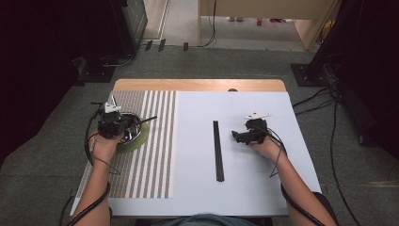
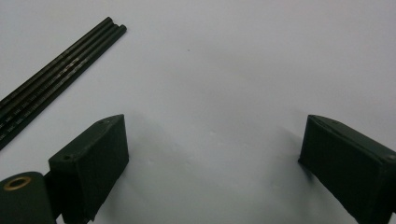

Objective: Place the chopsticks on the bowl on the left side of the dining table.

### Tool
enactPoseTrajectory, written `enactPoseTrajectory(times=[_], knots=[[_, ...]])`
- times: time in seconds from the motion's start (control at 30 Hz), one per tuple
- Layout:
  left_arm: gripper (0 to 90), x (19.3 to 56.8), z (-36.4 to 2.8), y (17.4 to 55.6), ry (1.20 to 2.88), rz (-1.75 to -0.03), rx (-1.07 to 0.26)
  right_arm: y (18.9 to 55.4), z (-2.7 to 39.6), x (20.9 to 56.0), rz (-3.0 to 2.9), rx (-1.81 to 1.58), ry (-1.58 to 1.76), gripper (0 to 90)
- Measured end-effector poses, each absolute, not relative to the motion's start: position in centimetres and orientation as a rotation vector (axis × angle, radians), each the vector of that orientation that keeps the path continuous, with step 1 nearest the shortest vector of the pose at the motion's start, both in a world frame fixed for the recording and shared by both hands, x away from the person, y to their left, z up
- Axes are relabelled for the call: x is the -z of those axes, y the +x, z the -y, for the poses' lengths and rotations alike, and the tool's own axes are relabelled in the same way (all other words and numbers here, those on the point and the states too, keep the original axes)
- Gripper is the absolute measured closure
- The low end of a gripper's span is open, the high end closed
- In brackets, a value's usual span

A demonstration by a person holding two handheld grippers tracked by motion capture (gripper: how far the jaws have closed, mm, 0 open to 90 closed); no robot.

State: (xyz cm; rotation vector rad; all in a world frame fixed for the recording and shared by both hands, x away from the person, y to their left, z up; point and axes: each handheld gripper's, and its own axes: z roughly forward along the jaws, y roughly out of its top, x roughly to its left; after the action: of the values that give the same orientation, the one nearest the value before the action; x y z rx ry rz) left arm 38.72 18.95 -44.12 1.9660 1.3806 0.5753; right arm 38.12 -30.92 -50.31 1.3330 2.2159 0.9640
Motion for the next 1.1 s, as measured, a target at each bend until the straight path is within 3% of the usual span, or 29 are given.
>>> enactPoseTrajectory(times=[0.67, 1.1], knots=[[79.0, 43.3, -19.5, 37.5, 1.940, -1.349, -0.551, 38.1, 30.9, 50.3, -2.216, -0.961, 1.336, 7.4], [85.1, 42.3, -22.0, 34.9, 1.911, -1.382, -0.568, 38.1, 30.9, 50.3, -2.217, -0.961, 1.333, 7.4]])
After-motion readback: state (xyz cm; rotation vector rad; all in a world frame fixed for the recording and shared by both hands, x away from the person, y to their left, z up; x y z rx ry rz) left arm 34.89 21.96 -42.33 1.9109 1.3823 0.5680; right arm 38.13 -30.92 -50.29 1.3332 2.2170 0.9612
